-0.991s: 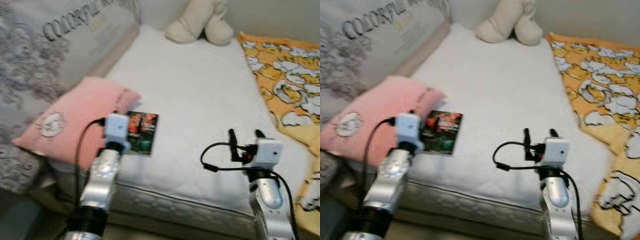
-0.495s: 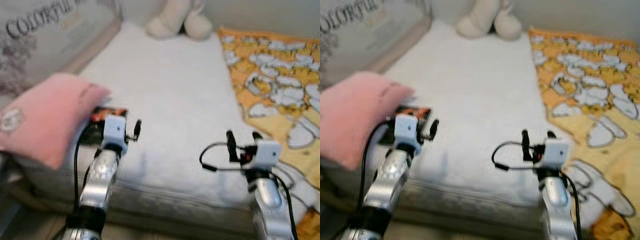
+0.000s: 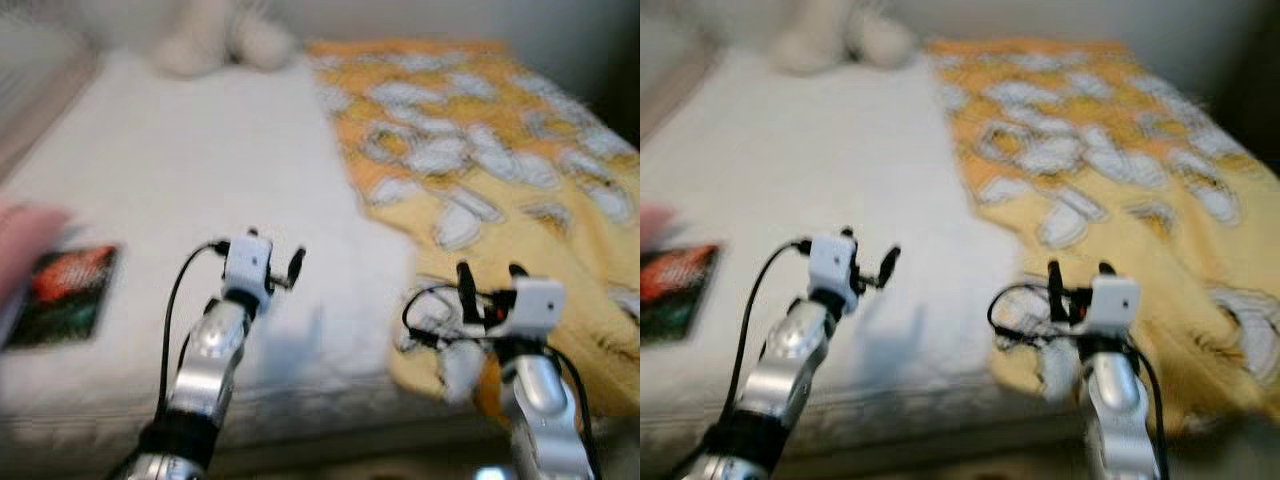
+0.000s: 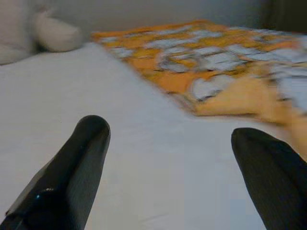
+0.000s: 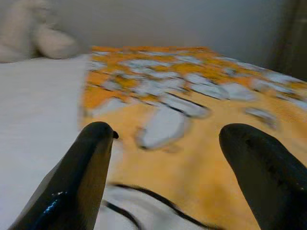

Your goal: Clean up the room

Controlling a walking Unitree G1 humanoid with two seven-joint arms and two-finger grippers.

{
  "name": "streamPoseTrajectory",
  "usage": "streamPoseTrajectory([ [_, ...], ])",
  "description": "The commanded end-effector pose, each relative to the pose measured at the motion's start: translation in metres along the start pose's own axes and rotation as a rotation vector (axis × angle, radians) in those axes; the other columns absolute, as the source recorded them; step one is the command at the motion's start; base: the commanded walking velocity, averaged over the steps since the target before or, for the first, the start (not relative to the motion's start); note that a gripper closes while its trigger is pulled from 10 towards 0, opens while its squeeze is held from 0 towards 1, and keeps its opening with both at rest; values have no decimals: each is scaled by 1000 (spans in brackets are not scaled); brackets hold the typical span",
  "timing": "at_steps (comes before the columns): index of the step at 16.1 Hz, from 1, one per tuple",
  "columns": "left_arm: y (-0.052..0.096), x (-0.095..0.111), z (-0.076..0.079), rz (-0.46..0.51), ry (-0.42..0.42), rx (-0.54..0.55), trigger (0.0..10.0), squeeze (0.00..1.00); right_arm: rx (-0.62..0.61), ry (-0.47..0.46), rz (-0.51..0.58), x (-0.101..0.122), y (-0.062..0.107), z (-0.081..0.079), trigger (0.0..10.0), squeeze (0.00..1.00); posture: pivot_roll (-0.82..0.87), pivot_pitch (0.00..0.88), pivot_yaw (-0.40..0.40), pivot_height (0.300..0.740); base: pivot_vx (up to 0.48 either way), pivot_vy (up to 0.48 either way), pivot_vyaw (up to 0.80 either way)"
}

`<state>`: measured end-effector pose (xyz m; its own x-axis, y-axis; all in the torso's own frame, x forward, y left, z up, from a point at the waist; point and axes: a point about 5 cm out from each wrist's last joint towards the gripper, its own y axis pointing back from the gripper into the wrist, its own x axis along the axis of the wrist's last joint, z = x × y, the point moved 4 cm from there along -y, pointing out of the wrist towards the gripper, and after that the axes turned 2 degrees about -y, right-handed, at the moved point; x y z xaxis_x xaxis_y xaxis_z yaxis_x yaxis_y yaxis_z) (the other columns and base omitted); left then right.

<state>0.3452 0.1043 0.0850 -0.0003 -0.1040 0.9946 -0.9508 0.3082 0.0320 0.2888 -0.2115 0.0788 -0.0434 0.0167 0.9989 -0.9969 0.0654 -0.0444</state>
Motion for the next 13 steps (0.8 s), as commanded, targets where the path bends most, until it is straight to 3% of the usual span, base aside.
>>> streamPoseTrajectory([
  [1,0,5,4,19,3,-34,10000,0,-5,-10,15,4,-2,0,10000,0,-113,0,14,740,0,480,-750],
  [4,-5,4,9,5,-10,-83,10000,0,-12,-7,14,4,-1,1,10000,0,-125,0,21,740,0,477,-748],
  [8,-11,-1,4,-33,-51,-66,10000,0,-19,2,14,5,2,3,10000,0,-150,0,33,740,0,0,-748],
  [13,-11,-1,19,-23,-34,-145,10000,0,-40,2,9,2,6,5,10000,0,-156,0,45,740,0,0,-733],
])
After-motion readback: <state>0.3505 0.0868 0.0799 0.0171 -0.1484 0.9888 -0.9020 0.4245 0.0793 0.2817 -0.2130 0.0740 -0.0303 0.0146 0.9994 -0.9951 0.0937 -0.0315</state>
